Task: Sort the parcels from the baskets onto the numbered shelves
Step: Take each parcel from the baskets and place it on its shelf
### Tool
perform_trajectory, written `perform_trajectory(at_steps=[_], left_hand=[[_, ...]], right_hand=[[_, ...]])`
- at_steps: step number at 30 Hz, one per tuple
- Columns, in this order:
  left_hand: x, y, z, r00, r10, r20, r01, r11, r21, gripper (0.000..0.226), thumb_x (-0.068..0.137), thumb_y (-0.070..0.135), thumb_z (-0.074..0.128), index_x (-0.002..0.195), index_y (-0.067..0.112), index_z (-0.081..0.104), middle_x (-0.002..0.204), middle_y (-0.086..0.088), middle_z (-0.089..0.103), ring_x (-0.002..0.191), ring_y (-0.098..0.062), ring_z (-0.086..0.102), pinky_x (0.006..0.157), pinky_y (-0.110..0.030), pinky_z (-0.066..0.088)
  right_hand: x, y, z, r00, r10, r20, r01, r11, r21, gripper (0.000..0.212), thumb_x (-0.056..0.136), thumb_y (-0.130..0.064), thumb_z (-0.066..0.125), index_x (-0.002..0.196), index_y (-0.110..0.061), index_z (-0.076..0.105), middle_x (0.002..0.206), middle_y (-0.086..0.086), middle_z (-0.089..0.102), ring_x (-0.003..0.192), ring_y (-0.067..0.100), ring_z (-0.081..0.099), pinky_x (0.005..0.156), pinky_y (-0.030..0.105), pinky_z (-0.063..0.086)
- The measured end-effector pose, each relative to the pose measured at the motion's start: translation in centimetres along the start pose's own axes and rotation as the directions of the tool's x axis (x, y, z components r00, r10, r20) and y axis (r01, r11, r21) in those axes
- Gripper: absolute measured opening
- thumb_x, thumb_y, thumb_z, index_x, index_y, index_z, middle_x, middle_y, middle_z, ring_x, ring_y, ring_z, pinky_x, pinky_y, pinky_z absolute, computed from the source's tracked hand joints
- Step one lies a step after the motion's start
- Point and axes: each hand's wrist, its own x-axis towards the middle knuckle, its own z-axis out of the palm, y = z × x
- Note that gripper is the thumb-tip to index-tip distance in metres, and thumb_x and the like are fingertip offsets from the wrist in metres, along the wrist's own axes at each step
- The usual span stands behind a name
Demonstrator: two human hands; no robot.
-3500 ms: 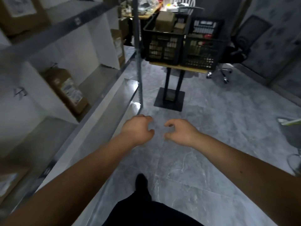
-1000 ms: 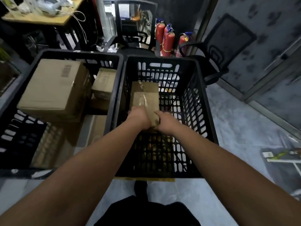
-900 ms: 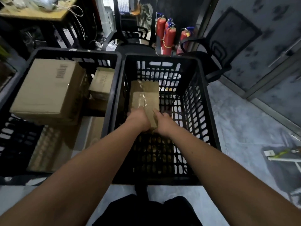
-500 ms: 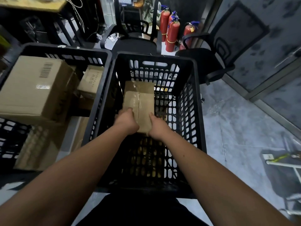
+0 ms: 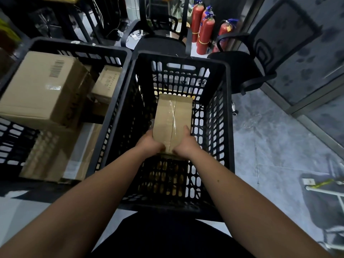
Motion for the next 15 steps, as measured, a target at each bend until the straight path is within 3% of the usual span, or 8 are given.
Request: perform_trajectory(at_steps=[4, 8, 9, 11, 15], left_hand=[[-0.2, -0.2, -0.2, 1.000, -0.028, 0.007, 0.029, 0.994, -0.101, 0.069, 0.082, 0.014, 0.083, 0.145, 0.019, 0.055, 0.130, -0.002, 0.065, 0.110, -0.021, 0.061, 0.086, -0.030, 0.049], [-1.1, 0.7, -0.9, 0.998, -0.015, -0.069, -0.001, 0.975, -0.224, 0.061, 0.088, 0.021, 0.079, 0.144, 0.015, 0.059, 0.123, -0.001, 0.068, 0.104, -0.022, 0.064, 0.067, -0.025, 0.049], [-1.6, 1.1, -1.0, 0.996, 0.003, -0.094, -0.026, 0.968, -0.250, 0.059, 0.089, 0.023, 0.078, 0.144, 0.016, 0.059, 0.119, 0.001, 0.067, 0.103, -0.020, 0.065, 0.068, -0.025, 0.050], [-2.5, 1.7, -1.2, 0.989, 0.043, -0.143, -0.085, 0.950, -0.300, 0.059, 0.090, 0.029, 0.077, 0.145, 0.019, 0.059, 0.121, 0.003, 0.069, 0.106, -0.018, 0.067, 0.075, -0.027, 0.055], [-4.4, 2.7, -2.1, 0.974, 0.108, -0.201, -0.185, 0.889, -0.418, 0.056, 0.092, 0.045, 0.074, 0.143, 0.026, 0.063, 0.124, 0.004, 0.071, 0.109, -0.017, 0.069, 0.096, -0.041, 0.059]], right_hand=[[-0.9, 0.1, -0.2, 0.999, -0.021, 0.025, 0.021, 1.000, -0.006, 0.132, 0.082, -0.017, 0.086, 0.164, -0.039, -0.015, 0.167, 0.014, 0.020, 0.143, 0.034, 0.044, 0.107, 0.038, 0.050], [-2.7, 0.0, -2.3, 0.995, -0.099, -0.024, 0.099, 0.995, -0.016, 0.137, 0.077, -0.011, 0.091, 0.164, -0.041, -0.011, 0.162, 0.017, 0.028, 0.122, 0.029, 0.056, 0.079, 0.028, 0.057], [-3.1, -0.1, -2.9, 0.991, -0.122, -0.047, 0.122, 0.992, -0.012, 0.136, 0.077, -0.012, 0.091, 0.164, -0.041, -0.009, 0.159, 0.017, 0.033, 0.119, 0.029, 0.057, 0.077, 0.031, 0.060], [-4.2, -0.4, -4.3, 0.983, -0.159, -0.090, 0.160, 0.987, 0.000, 0.130, 0.079, -0.018, 0.090, 0.165, -0.040, -0.005, 0.155, 0.015, 0.041, 0.122, 0.032, 0.059, 0.087, 0.041, 0.062], [-6.2, -0.5, -7.0, 0.963, -0.233, -0.135, 0.250, 0.961, 0.121, 0.106, 0.085, -0.029, 0.085, 0.165, -0.030, 0.015, 0.153, 0.005, 0.049, 0.123, 0.024, 0.056, 0.091, 0.033, 0.051]])
